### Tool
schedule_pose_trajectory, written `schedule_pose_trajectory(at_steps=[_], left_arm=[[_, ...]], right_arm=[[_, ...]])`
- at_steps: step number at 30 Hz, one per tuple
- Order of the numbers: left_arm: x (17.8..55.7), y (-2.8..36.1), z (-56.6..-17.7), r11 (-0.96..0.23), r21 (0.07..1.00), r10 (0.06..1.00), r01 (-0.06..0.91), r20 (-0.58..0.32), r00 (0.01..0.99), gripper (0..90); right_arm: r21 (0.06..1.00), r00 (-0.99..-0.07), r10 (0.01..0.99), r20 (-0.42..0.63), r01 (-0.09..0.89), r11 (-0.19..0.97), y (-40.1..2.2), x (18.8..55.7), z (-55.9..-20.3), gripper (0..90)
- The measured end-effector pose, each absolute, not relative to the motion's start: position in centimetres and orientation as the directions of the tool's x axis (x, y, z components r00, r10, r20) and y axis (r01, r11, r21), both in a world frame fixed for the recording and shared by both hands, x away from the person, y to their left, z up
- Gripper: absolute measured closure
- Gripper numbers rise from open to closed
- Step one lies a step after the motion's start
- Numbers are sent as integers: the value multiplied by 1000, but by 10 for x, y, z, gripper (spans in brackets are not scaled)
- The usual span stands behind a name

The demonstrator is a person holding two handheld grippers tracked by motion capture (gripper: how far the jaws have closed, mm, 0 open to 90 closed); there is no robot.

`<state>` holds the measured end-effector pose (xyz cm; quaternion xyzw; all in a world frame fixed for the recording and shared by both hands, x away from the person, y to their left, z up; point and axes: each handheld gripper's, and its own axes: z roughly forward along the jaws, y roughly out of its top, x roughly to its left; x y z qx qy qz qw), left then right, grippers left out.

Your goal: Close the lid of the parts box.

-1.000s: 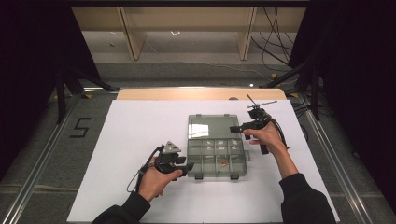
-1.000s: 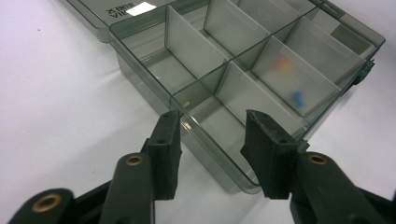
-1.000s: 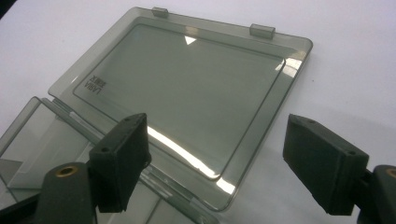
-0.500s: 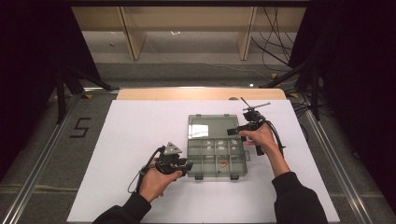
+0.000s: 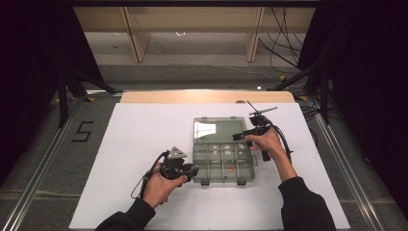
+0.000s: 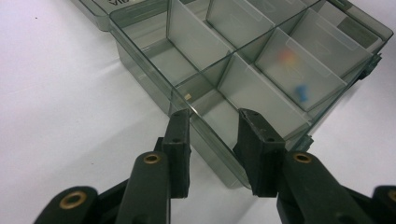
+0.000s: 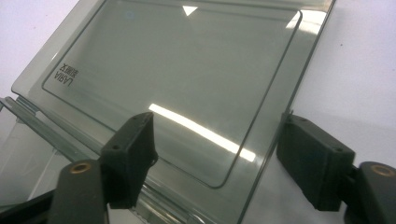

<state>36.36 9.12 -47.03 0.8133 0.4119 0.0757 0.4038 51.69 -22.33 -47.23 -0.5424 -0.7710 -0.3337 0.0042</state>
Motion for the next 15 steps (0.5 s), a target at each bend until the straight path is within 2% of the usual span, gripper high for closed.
schedule_pose_trajectory(at_steps=[5, 7, 9, 12, 15], left_arm=[[364, 92, -470, -352, 714, 731, 605, -195, 654, 653], [364, 92, -470, -354, 717, 733, 600, -185, 654, 653], [364, 92, -470, -355, 717, 731, 600, -188, 656, 653], [364, 92, -470, -354, 718, 732, 599, -185, 655, 653], [364, 92, -470, -348, 722, 730, 598, -191, 656, 653]], right_arm=[[537, -442, 824, 356, 818, 207, -227, 517, -472, 356], [529, -411, 835, 367, 830, 177, -226, 515, -470, 388], [554, -437, 827, 354, 810, 192, -230, 515, -470, 422], [553, -399, 839, 369, 820, 147, -231, 512, -468, 482], [561, -401, 846, 352, 814, 153, -235, 511, -465, 534]])
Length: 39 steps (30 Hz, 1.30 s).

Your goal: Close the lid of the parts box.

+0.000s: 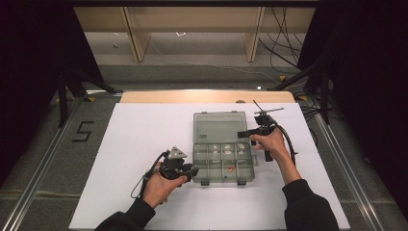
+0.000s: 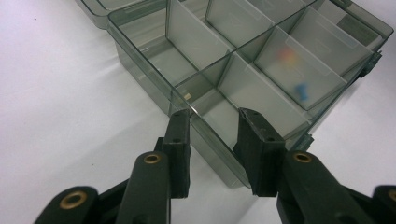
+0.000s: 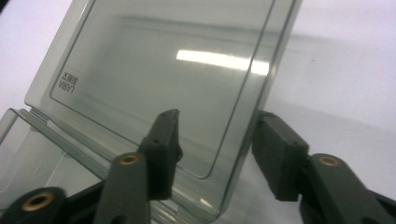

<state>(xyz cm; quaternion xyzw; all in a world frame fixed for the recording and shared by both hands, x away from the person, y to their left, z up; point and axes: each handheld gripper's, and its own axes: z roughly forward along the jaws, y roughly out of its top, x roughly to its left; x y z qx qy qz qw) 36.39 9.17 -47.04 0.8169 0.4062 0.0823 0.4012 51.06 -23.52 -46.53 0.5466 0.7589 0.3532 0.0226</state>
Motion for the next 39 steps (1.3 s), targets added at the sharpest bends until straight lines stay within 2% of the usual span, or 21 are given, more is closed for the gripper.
schedule_pose_trajectory(at_steps=[2, 3, 4, 5, 9, 11, 16, 17, 22, 39], left_arm=[[364, 92, -471, -346, 724, 729, 597, -193, 656, 653], [364, 91, -471, -343, 724, 729, 598, -195, 656, 653], [364, 92, -471, -348, 723, 724, 596, -197, 661, 652], [364, 92, -470, -354, 723, 722, 594, -192, 665, 652], [364, 93, -470, -358, 723, 720, 592, -190, 667, 652], [364, 93, -470, -359, 722, 720, 591, -189, 668, 652], [364, 94, -471, -362, 723, 716, 589, -189, 672, 651], [364, 94, -471, -367, 721, 714, 587, -186, 675, 651], [364, 94, -471, -362, 723, 715, 588, -189, 673, 650], [363, 93, -472, -342, 737, 716, 583, -197, 669, 646]], right_arm=[[589, -438, 824, 358, 791, 164, -240, 509, -465, 574], [603, -437, 822, 365, 784, 149, -242, 508, -465, 595], [583, -399, 831, 388, 804, 115, -240, 506, -463, 611], [611, -427, 826, 367, 780, 132, -243, 506, -463, 633], [644, -440, 814, 379, 757, 109, -248, 500, -458, 716], [675, -467, 812, 349, 727, 128, -250, 499, -457, 737], [703, -485, 801, 350, 701, 118, -254, 494, -456, 777], [709, -486, 803, 345, 695, 116, -255, 493, -457, 811], [734, -509, 795, 331, 668, 122, -257, 490, -457, 826], [818, -579, 802, 150, 528, 229, -252, 473, -456, 825]])
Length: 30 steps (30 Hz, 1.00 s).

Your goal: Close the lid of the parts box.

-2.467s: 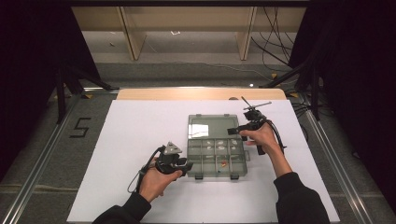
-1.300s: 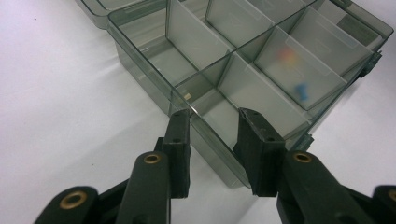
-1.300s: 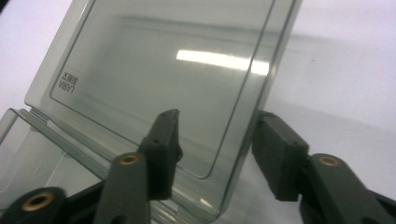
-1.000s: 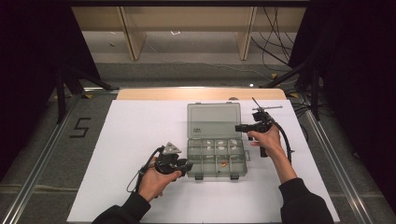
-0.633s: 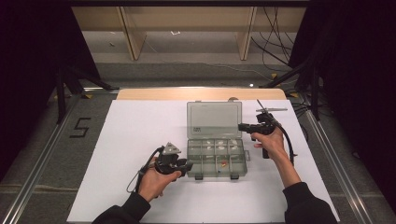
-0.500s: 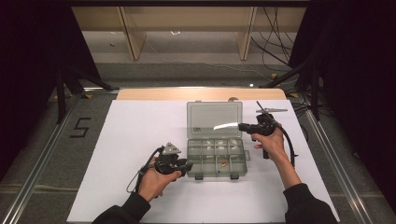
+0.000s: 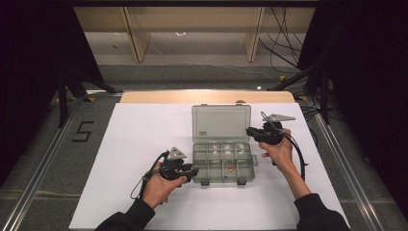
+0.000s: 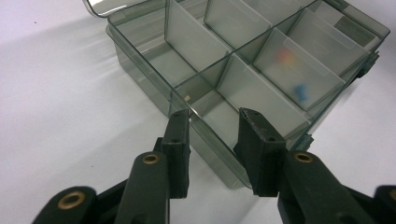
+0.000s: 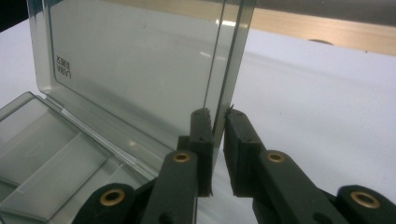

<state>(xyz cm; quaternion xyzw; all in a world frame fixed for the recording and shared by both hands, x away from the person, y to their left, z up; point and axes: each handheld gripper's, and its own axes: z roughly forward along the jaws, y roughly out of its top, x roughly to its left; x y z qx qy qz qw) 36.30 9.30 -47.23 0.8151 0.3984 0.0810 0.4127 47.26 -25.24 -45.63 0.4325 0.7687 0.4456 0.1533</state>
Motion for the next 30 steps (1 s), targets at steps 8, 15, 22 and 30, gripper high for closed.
schedule_pose_trajectory(at_steps=[8, 15, 22, 30], left_arm=[[363, 93, -473, -333, 739, 715, 586, -207, 668, 641], [363, 93, -473, -334, 744, 714, 579, -202, 670, 642], [363, 94, -473, -349, 746, 705, 567, -190, 683, 634], [363, 92, -473, -349, 753, 709, 558, -178, 683, 625]], right_arm=[[850, -592, 801, 91, 465, 248, -253, 465, -458, 825], [867, -613, 788, 54, 420, 267, -255, 460, -459, 825], [880, -612, 789, 41, 396, 261, -255, 456, -462, 825], [886, -620, 784, 33, 381, 263, -255, 455, -464, 823]])
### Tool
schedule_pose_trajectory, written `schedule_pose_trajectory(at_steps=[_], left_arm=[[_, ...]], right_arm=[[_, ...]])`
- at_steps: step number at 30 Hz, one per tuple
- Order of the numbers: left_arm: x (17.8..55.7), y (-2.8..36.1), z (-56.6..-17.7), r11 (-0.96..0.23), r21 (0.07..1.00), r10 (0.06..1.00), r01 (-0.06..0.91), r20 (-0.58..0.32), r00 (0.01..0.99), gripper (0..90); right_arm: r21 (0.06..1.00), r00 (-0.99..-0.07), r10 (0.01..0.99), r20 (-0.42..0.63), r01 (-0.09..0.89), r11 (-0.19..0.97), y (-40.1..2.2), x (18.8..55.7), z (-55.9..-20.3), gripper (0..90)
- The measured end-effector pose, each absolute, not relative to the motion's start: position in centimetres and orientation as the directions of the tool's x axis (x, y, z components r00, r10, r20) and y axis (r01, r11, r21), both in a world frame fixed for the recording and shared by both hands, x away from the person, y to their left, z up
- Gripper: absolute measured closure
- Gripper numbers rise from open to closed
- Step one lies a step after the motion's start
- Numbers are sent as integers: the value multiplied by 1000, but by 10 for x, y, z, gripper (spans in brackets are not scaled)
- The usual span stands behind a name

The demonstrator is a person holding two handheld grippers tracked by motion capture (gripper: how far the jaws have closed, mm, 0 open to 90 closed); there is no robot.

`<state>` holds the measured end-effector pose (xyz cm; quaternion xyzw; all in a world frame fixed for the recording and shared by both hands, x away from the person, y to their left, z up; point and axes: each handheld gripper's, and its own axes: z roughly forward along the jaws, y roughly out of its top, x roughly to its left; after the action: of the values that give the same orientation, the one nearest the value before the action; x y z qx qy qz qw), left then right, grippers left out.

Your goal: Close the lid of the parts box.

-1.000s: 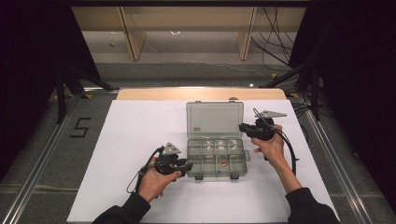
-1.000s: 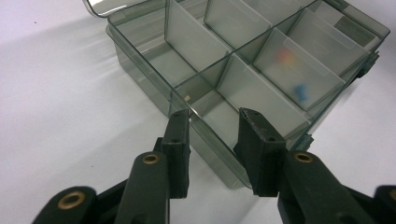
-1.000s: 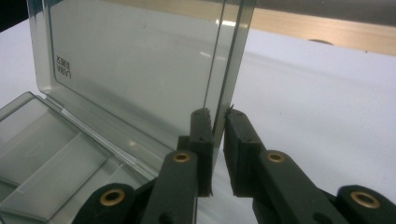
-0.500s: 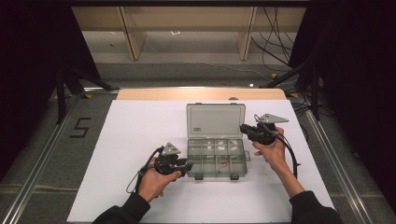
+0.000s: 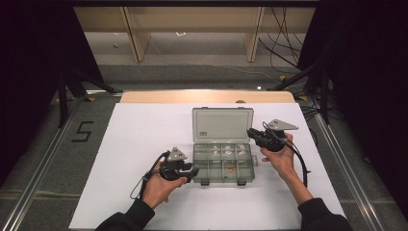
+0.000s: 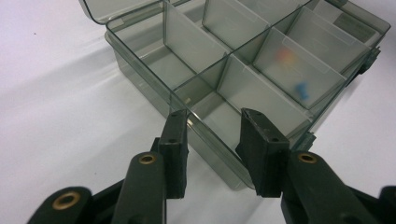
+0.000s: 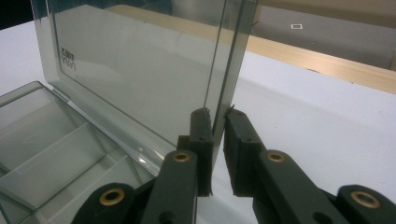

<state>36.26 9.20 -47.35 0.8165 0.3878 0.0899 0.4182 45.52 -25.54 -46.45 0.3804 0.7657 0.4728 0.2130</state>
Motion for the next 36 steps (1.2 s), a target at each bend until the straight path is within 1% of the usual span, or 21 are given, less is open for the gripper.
schedule_pose_trajectory(at_steps=[4, 8, 9, 10, 11, 13, 15, 16, 18, 19, 20, 22, 24, 25, 27, 28, 30, 33, 34, 35, 36], left_arm=[[363, 93, -473, -367, 753, 700, 546, -163, 696, 621], [364, 94, -472, -378, 752, 693, 540, -157, 704, 607], [364, 94, -471, -361, 757, 701, 544, -164, 694, 598], [365, 96, -468, -377, 755, 693, 537, -155, 704, 583], [365, 96, -466, -352, 765, 701, 539, -165, 693, 557], [366, 97, -460, -340, 783, 701, 521, -158, 695, 530], [369, 99, -452, -352, 804, 695, 480, -119, 709, 475], [369, 98, -450, -328, 816, 705, 476, -124, 698, 452], [372, 98, -444, -306, 827, 710, 472, -132, 692, 429], [373, 100, -442, -319, 829, 704, 460, -117, 700, 414], [374, 99, -439, -296, 834, 717, 465, -128, 685, 401], [377, 103, -433, -316, 834, 712, 452, -107, 694, 386], [382, 104, -427, -277, 854, 724, 441, -116, 680, 385], [385, 106, -422, -290, 852, 726, 436, -101, 680, 394], [392, 107, -414, -238, 866, 731, 439, -137, 668, 435], [394, 107, -412, -228, 864, 729, 449, -154, 667, 488], [398, 106, -405, -208, 858, 721, 469, -190, 667, 537], [405, 106, -395, -244, 860, 721, 449, -148, 677, 619], [407, 105, -393, -229, 864, 727, 449, -156, 669, 646], [411, 104, -390, -210, 865, 729, 456, -172, 663, 667], [413, 105, -388, -211, 866, 727, 453, -170, 665, 711]], right_arm=[[894, -622, 783, 29, 366, 258, -255, 455, -465, 823], [888, -619, 785, 22, 374, 269, -254, 454, -465, 822], [888, -621, 783, 23, 373, 270, -254, 454, -465, 822], [888, -620, 784, 22, 373, 270, -254, 454, -465, 822], [887, -620, 784, 20, 373, 272, -254, 454, -465, 821], [889, -621, 784, 23, 372, 269, -254, 455, -465, 822], [887, -620, 784, 21, 373, 271, -254, 454, -465, 821], [892, -619, 786, 13, 362, 270, -254, 455, -465, 821], [888, -622, 783, 20, 371, 272, -254, 454, -465, 821], [892, -617, 787, 0, 355, 278, -254, 454, -465, 821], [892, -618, 786, 2, 357, 278, -254, 454, -464, 821], [890, -616, 788, 0, 359, 281, -254, 454, -464, 820], [891, -616, 787, -2, 356, 281, -254, 454, -464, 819], [895, -621, 784, -2, 349, 279, -254, 455, -465, 819], [891, -620, 785, -8, 352, 287, -254, 454, -464, 818], [891, -621, 783, -14, 348, 292, -254, 454, -464, 818], [889, -621, 783, -16, 349, 295, -254, 454, -464, 818], [886, -620, 785, -1, 363, 288, -253, 453, -464, 817], [890, -620, 785, -15, 349, 293, -254, 454, -464, 817], [883, -617, 787, -22, 356, 305, -255, 453, -463, 817], [890, -621, 784, -20, 346, 297, -254, 454, -464, 816]])
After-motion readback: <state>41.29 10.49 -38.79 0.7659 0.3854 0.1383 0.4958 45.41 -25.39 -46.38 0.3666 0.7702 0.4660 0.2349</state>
